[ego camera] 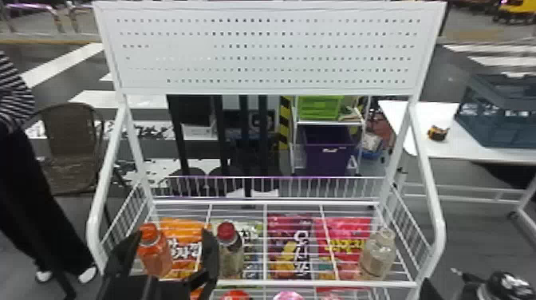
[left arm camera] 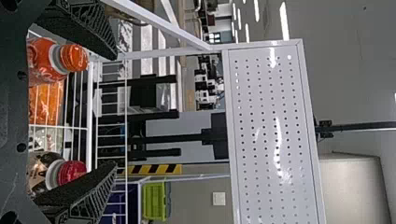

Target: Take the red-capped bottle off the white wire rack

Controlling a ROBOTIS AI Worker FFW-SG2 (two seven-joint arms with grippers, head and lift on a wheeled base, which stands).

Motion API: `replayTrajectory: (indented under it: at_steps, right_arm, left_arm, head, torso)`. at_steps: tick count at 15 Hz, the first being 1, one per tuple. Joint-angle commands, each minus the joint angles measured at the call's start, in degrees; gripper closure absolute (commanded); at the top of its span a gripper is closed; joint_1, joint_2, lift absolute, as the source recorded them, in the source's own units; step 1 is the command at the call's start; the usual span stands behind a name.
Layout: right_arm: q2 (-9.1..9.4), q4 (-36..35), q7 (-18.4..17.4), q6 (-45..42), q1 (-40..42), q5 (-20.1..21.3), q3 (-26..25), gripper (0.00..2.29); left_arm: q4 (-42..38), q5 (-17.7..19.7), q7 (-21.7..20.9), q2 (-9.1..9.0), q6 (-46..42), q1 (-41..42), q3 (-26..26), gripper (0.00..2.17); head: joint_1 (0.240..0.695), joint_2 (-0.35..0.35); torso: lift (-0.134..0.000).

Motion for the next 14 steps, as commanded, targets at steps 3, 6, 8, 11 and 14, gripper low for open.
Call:
replayTrajectory:
  at_steps: [3, 6, 8, 11, 14]
  right_arm:
    - [0.05, 0.09, 0.00, 0.00, 0.00, 0.00, 0.00, 0.48]
    - [0.05, 0.00, 0.00, 0.18, 0.09, 0.00, -0.09, 0.48]
    - [0.05, 0.00, 0.00, 0.18, 0.09, 0.00, -0.09, 0.48]
    - [0.05, 0.00, 0.00, 0.18, 0.09, 0.00, -0.09, 0.48]
    - [0.05, 0.00, 0.00, 0.18, 0.09, 0.00, -0.09, 0.48]
  left_arm:
    - [0.11, 0.02, -0.07, 0.18, -0.11, 0.00, -0.02, 0.07]
    - [0.38, 0.02, -0.07, 0.26, -0.11, -0.09, -0.02, 0.07]
    - [0.38, 0.11, -0.07, 0.26, -0.11, -0.09, -0.02, 0.07]
    - [2.93, 1.60, -0.25, 0.18, -5.38, -0.09, -0.02, 0.07]
    - [14.44, 1.78, 1.16, -0.18, -20.67, -1.49, -4.85, 0.07]
  head:
    - [0.499, 0.000]
    - [0.499, 0.000]
    - [0.499, 0.000]
    - [0.499, 0.000]
    - [0.499, 0.000]
  torso:
    - [0.000]
    - [0.000]
    - [0.000]
    - [0.000]
    - [0.000]
